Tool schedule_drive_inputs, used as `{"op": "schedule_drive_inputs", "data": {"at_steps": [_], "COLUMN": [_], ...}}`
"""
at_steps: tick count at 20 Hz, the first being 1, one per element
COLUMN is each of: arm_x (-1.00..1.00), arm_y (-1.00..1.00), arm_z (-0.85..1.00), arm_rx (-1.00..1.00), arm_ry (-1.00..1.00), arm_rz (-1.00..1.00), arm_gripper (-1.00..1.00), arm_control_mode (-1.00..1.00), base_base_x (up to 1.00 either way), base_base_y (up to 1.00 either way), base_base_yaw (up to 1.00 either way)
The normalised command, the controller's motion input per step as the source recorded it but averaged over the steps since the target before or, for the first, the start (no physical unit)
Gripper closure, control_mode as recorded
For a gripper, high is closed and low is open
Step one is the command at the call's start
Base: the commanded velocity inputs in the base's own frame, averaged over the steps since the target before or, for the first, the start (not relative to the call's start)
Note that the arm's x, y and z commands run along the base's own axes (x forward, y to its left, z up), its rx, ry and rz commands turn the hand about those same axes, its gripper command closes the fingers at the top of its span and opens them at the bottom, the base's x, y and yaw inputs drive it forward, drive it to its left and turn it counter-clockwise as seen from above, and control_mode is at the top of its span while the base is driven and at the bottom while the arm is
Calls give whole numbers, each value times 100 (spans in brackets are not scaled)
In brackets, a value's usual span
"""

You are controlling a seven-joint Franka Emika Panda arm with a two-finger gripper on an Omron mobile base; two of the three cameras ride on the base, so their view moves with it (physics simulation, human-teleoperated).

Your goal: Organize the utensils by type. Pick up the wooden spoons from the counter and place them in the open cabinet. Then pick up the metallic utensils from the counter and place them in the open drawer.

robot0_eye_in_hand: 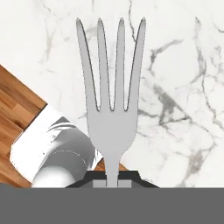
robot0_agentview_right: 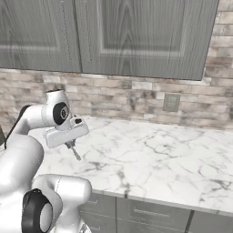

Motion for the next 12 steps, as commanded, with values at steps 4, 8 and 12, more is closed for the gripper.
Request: {"op": "schedule_drive_inputs", "data": {"at_steps": [4,8,12], "arm_x": [0,0,0], "arm_y": [0,0,0], "arm_z": [0,0,0], "arm_rx": [0,0,0], "arm_ry": [0,0,0], "arm_rz": [0,0,0], "arm_gripper": [100,100,100], "arm_control_mode": [100,100,100], "base_base_x": [-73,-65,-20], "base_base_y": [-15,-26,-6], "base_base_yaw": [-5,-24,-65]}}
